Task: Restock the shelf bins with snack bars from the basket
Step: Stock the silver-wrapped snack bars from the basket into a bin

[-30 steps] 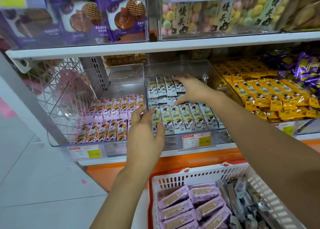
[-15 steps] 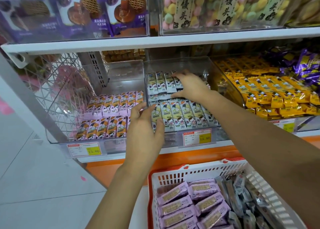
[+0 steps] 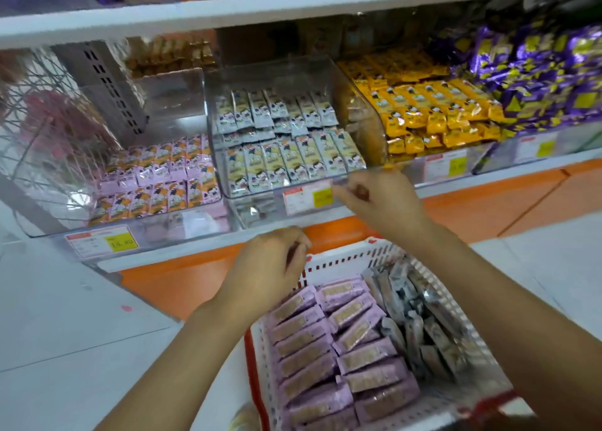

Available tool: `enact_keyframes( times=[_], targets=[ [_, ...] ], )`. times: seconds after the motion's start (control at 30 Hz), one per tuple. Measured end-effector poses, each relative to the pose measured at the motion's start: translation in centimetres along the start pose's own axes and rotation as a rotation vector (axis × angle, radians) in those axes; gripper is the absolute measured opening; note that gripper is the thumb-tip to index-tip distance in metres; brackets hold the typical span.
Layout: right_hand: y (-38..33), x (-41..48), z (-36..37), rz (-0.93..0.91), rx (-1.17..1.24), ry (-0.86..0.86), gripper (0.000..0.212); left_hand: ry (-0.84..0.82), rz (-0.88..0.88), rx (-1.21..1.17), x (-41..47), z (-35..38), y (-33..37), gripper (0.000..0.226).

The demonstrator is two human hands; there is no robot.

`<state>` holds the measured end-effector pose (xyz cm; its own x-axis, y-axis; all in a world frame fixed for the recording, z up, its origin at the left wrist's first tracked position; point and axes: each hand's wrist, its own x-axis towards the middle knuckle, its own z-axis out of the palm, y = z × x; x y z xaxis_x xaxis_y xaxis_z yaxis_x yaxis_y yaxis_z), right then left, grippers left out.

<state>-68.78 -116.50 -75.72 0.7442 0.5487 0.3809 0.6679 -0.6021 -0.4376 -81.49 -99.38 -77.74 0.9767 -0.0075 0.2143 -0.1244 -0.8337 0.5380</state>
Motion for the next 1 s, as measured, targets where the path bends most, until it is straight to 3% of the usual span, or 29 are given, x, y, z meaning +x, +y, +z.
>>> enact_keyframes(
  times=[0.23,0.33,0.47,0.53,0.6,0.73,0.87,1.0],
  targets=[
    [12.5,-13.5,6.8,0.684,-0.085,-0.523,0.019,-0.512,-0.146,0.217,-2.6,5.3,-3.0,0.022],
    [14.5,-17.6,9.5,0.810,-0.094,-0.649,0.025,-0.703,-0.266,0.272,-4.0,6.9,-4.8,0.025],
    [14.1,-19.1,11.9,0.956,-0.075,-0.650,0.052,-0.957,-0.382,0.411,-5.8,8.5,-6.3,0.034],
    [13.7,-19.1,12.7,0.998,-0.166,-0.664,0.075,-0.953,-0.398,0.424,-6.0,8.8,-6.6,0.035],
    [12.9,-19.1,13.6,1.048,-0.173,-0.574,0.084,-0.934,-0.403,0.410,-5.8,8.9,-6.6,0.033],
    [11.6,-19.5,15.9,1.070,-0.083,-0.316,0.082,-0.902,-0.431,0.345,-5.5,8.9,-6.6,0.024],
    [12.0,-20.3,16.8,1.052,-0.174,-0.365,0.090,-0.889,-0.433,0.316,-5.6,8.9,-6.8,0.023],
    [12.7,-20.6,17.0,0.950,-0.316,-0.397,0.076,-0.887,-0.438,0.308,-5.9,8.7,-6.8,0.022]
  ],
)
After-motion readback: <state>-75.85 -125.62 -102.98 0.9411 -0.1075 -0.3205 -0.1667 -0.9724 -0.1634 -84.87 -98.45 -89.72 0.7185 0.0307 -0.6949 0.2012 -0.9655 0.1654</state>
